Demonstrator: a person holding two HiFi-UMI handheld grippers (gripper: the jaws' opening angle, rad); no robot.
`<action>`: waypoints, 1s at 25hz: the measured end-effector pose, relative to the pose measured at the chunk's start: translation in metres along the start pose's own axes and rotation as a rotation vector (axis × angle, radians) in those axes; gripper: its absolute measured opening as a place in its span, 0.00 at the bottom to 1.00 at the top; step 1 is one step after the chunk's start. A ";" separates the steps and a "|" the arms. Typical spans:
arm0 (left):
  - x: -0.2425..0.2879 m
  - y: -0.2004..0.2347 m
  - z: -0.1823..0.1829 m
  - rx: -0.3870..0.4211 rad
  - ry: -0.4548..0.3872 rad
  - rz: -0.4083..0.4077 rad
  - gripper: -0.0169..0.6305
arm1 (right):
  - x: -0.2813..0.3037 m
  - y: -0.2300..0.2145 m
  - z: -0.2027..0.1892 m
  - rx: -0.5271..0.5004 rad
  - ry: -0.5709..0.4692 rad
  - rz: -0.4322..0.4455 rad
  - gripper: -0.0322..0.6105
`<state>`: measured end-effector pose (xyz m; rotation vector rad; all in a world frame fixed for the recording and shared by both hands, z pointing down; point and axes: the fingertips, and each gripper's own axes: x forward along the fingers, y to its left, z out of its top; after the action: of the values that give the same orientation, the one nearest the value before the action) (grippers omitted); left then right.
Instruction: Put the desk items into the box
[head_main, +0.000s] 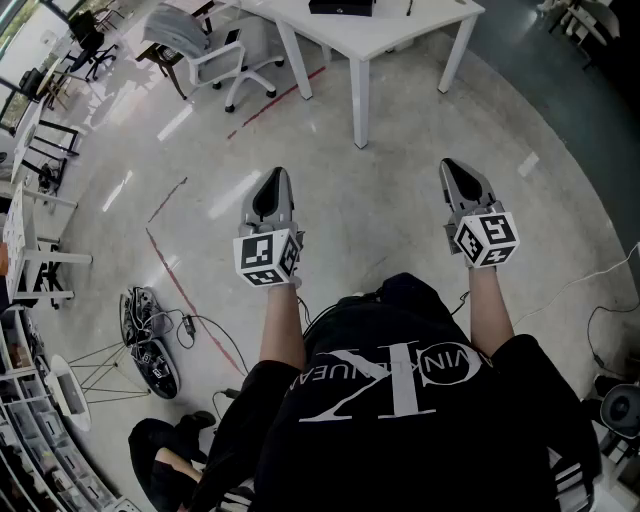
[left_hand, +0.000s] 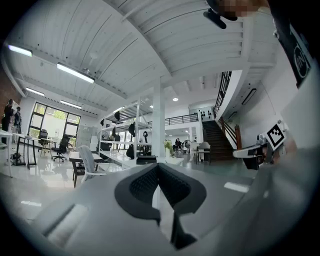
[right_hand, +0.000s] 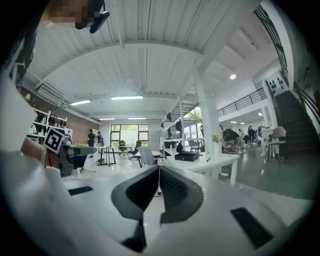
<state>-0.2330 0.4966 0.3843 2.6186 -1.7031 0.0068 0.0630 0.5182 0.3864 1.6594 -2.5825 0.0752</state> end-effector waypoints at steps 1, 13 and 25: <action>-0.002 0.001 0.000 0.001 -0.001 0.000 0.04 | 0.000 0.002 0.000 0.000 0.000 0.001 0.08; -0.017 0.015 -0.010 -0.032 0.006 0.008 0.04 | 0.002 0.024 -0.005 -0.013 0.021 0.012 0.08; 0.032 0.021 -0.019 -0.047 0.032 -0.008 0.04 | 0.035 -0.018 -0.011 0.058 -0.012 -0.075 0.08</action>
<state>-0.2395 0.4593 0.4037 2.5767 -1.6622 0.0085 0.0654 0.4796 0.4004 1.7796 -2.5475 0.1373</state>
